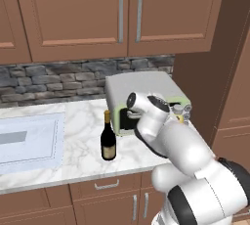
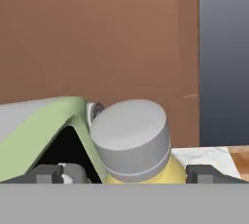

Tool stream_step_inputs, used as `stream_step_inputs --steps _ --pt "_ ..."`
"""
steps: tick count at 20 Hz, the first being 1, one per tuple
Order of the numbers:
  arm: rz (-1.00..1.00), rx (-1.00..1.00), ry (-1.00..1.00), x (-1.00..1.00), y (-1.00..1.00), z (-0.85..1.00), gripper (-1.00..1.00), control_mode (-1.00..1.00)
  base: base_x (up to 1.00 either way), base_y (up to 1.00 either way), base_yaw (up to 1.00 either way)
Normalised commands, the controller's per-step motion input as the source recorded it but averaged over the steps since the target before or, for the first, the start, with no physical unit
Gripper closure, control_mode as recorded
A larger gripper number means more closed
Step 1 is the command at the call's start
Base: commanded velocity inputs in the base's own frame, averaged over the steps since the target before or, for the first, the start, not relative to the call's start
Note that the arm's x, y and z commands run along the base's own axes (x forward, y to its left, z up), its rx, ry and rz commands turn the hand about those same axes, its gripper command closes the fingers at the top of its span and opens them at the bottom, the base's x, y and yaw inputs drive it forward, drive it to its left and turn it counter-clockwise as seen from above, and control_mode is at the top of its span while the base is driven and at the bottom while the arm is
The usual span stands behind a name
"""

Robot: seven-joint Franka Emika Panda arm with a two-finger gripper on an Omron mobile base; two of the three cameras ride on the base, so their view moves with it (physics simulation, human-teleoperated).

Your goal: There is a wine glass and glass cup on the dining counter. Place the wine bottle next to the wine glass and the juice bottle next to the glass cup.

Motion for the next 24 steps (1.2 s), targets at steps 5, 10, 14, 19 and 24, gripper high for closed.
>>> stream_step_inputs --steps 5,10,14,19,24 --pt "0.00 -0.13 0.00 0.33 -0.03 -0.22 -1.00 -1.00 0.00 0.00 0.00" --pt "0.00 -0.09 0.00 0.14 -0.04 -0.07 -1.00 -1.00 0.00 0.00 0.00" --pt "0.00 -0.11 -0.05 -0.18 0.00 -0.08 -1.00 -1.00 0.00 0.00 0.00" --pt "0.00 -0.11 -0.06 -0.15 0.00 -0.05 -1.00 -1.00 0.00 0.00 0.00" --pt "-0.01 -0.06 0.00 0.01 0.00 0.00 -1.00 -1.00 0.00 0.00 0.00"
